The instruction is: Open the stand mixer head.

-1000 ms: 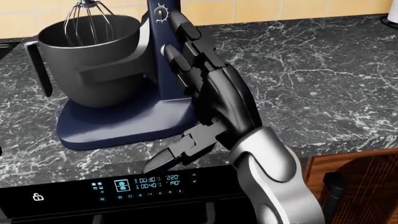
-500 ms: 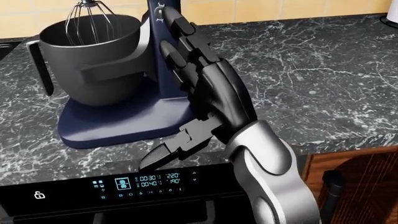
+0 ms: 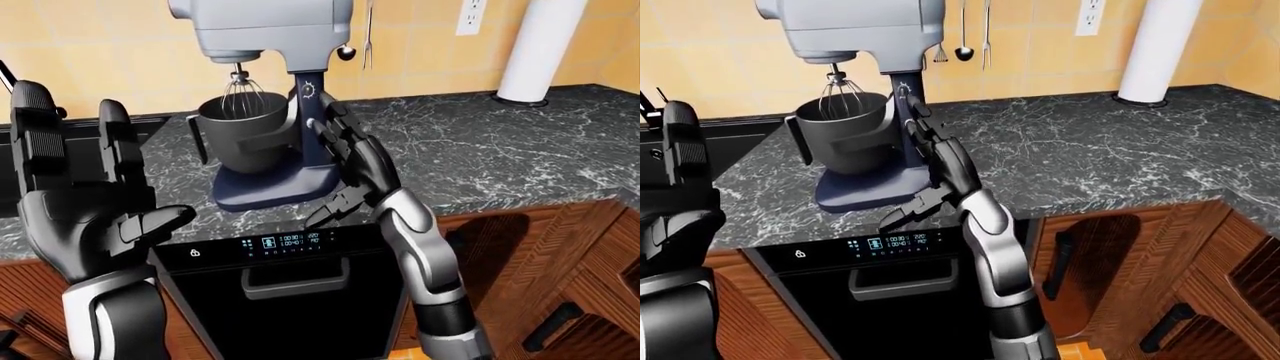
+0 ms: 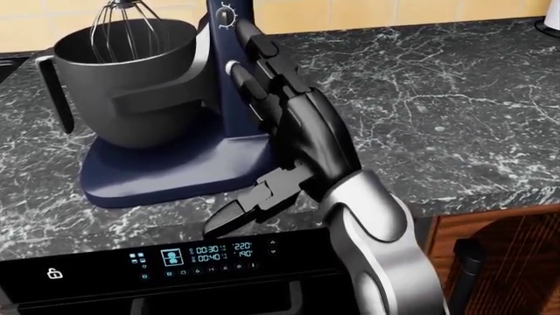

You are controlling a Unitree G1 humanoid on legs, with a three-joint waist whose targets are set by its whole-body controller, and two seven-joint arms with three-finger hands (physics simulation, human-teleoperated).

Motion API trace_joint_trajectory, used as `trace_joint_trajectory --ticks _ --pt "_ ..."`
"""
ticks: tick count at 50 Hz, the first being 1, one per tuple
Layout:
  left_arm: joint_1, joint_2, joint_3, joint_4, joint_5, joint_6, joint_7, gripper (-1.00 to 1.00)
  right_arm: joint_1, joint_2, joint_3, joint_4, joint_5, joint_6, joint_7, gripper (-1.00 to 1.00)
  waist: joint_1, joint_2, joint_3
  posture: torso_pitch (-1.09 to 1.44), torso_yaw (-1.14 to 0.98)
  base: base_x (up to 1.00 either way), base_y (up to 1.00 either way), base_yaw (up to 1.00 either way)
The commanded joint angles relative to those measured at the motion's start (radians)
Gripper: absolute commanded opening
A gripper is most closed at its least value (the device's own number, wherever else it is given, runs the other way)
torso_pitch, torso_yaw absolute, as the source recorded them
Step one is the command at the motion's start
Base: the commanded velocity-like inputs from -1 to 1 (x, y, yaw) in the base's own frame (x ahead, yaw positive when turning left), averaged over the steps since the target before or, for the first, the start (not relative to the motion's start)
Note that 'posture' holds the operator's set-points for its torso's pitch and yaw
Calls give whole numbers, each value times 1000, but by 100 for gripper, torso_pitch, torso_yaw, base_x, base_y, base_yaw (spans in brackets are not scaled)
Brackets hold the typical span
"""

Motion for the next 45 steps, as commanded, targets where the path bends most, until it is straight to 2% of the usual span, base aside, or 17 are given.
trace_joint_trajectory --ticks 1,45 --pt "-21 8 1 -25 1 -15 -8 100 -43 0 -7 -24 8 -33 0 100 0 4 -10 -24 0 0 0 0" --pt "-32 22 16 -26 -12 -8 2 100 -135 -12 -27 222 4 -165 42 100 -2 7 -9 -24 0 0 0 0"
